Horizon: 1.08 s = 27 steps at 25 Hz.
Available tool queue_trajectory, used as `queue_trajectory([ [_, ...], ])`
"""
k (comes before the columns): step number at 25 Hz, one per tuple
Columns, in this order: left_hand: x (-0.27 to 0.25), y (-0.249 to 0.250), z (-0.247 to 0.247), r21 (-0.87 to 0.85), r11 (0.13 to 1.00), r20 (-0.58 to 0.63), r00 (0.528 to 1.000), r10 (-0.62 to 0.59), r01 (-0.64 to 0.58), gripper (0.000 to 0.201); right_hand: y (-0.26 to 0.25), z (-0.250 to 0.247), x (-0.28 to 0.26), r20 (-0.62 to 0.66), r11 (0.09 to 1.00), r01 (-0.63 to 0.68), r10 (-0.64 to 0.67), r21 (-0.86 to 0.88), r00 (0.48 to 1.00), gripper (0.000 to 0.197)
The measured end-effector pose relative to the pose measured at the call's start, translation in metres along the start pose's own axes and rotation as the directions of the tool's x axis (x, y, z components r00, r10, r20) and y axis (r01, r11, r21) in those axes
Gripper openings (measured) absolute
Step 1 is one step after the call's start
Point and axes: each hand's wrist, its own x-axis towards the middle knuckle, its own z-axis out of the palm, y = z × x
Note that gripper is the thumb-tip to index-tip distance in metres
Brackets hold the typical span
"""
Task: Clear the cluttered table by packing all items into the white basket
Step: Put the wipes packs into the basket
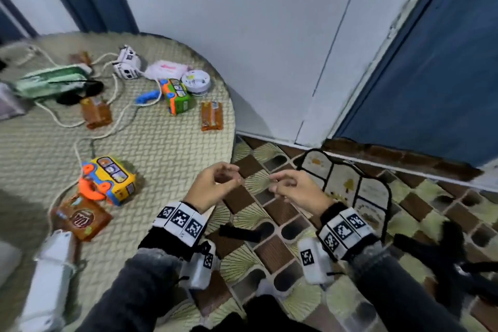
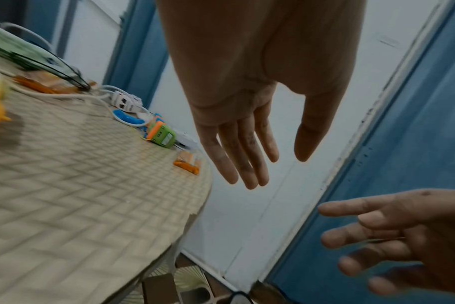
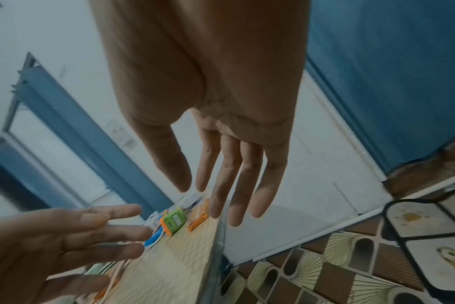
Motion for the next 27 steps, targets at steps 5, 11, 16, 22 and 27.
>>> queue_trajectory([
  [5,0.005,0.0,-0.037,-0.069,0.995,-0.247,0.965,-0.091,0.076,0.02,-0.046,0.008,0.057,0.178,0.993,0.078,-0.062,-0.084,0.982,0.023],
  [11,0.001,-0.018,-0.099,-0.105,0.99,-0.475,0.87,-0.13,0.09,0.025,-0.112,0.061,0.118,0.392,0.97,0.196,-0.125,-0.146,0.911,0.027],
  [16,0.015,-0.026,-0.164,-0.157,0.987,-0.635,0.76,-0.135,0.044,0.027,-0.163,0.114,0.167,0.509,0.947,0.277,-0.161,-0.162,0.845,0.029],
  [22,0.03,-0.026,-0.222,-0.185,0.983,-0.73,0.668,-0.142,0.007,0.026,-0.208,0.162,0.21,0.578,0.939,0.318,-0.19,-0.128,0.794,0.026],
  [27,0.049,-0.024,-0.252,-0.18,0.984,-0.773,0.618,-0.139,-0.003,0.026,-0.23,0.186,0.243,0.598,0.922,0.373,-0.242,-0.103,0.764,0.026],
])
